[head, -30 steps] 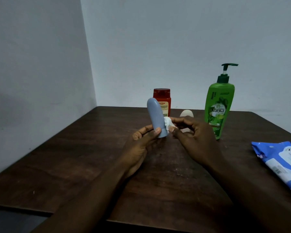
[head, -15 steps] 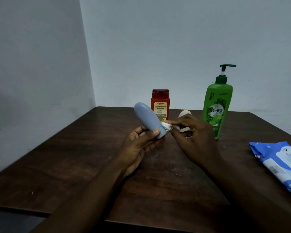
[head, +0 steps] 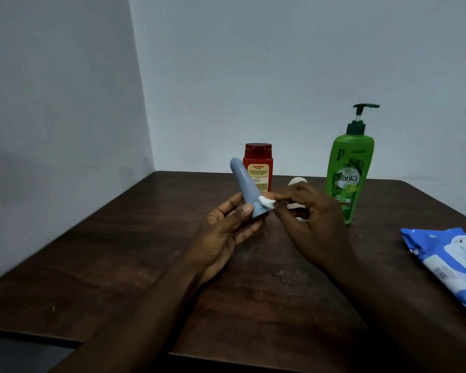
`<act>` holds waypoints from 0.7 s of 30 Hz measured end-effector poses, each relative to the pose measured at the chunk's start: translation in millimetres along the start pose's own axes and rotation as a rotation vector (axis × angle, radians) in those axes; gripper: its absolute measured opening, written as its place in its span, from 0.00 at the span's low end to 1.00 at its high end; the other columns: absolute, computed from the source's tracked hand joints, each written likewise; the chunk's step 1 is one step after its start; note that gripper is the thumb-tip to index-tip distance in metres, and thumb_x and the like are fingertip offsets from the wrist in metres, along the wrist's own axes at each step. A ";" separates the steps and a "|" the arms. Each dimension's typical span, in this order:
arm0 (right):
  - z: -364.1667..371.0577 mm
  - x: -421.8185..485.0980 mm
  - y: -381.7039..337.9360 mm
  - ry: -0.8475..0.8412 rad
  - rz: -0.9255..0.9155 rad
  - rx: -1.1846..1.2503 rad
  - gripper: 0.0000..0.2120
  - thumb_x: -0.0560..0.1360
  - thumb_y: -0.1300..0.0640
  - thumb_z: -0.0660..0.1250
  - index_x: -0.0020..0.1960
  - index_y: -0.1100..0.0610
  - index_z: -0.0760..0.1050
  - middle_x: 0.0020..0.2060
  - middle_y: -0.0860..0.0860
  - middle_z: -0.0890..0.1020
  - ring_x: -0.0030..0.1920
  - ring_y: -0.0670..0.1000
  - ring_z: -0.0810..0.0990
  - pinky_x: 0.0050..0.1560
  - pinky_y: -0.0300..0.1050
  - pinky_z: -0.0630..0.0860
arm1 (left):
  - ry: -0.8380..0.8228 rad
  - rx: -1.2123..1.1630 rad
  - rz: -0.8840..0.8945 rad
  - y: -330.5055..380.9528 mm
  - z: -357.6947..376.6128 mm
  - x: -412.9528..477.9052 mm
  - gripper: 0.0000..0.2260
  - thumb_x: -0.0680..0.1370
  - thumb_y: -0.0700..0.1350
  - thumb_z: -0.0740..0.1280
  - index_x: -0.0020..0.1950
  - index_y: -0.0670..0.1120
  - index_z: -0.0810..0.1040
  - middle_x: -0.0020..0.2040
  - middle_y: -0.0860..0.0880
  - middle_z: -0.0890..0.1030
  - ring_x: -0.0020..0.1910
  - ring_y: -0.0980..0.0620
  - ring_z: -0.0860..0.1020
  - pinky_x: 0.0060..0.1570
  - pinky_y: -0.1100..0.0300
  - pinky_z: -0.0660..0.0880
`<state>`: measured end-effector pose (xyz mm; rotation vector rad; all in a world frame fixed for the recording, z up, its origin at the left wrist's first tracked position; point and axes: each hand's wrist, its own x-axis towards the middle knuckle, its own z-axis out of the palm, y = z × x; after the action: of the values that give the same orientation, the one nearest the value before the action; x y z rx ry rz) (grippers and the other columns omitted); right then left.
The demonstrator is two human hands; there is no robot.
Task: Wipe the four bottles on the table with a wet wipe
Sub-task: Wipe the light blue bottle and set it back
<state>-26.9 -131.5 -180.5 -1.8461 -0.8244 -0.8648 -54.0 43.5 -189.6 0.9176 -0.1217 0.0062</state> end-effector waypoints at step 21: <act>10.6 -5.0 -0.9 -0.071 -0.090 -0.093 0.13 0.74 0.54 0.75 0.58 0.54 0.85 0.49 0.47 0.83 0.51 0.41 0.80 0.50 0.36 0.78 | 0.037 0.049 -0.054 -4.0 -0.6 4.6 0.12 0.81 0.44 0.64 0.63 0.42 0.77 0.58 0.41 0.84 0.57 0.47 0.83 0.53 0.55 0.82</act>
<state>-28.0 -122.4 -187.9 -1.9422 -0.9312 -0.9115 -49.1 41.4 -192.6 0.9692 -0.0622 -0.0240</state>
